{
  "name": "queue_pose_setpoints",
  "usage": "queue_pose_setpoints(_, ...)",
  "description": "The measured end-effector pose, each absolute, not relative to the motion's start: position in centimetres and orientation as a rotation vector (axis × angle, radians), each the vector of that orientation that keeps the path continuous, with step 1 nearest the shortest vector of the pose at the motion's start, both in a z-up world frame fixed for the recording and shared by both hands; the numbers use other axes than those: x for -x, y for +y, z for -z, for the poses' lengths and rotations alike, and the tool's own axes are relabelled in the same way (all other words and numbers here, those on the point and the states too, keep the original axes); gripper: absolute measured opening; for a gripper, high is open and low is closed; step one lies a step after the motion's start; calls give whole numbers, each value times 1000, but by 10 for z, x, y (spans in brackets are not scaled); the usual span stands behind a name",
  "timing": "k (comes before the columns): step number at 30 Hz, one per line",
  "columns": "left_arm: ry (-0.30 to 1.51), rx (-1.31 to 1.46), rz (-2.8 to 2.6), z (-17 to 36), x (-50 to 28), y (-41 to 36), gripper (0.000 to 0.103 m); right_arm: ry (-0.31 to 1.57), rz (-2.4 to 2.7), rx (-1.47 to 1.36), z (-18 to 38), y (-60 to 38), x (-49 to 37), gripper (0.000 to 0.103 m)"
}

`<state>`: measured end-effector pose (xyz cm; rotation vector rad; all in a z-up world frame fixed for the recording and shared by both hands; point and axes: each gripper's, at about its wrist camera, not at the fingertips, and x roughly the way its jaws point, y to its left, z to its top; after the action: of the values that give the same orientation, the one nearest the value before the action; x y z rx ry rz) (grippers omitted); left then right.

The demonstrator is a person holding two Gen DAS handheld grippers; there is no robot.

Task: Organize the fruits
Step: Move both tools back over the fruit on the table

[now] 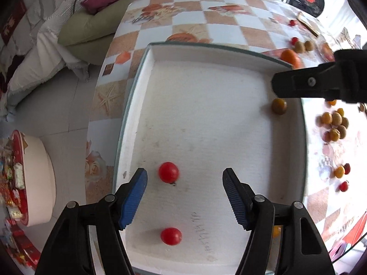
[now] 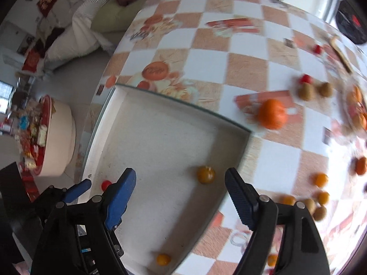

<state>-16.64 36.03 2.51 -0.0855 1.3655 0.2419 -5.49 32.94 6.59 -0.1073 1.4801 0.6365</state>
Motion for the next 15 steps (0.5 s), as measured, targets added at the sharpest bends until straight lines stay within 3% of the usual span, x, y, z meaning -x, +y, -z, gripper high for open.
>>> queue_pose_setpoints(15, 1319, -40, 0, -61, 134, 242, 69, 1517, -334, -27, -75, 151, 59, 83)
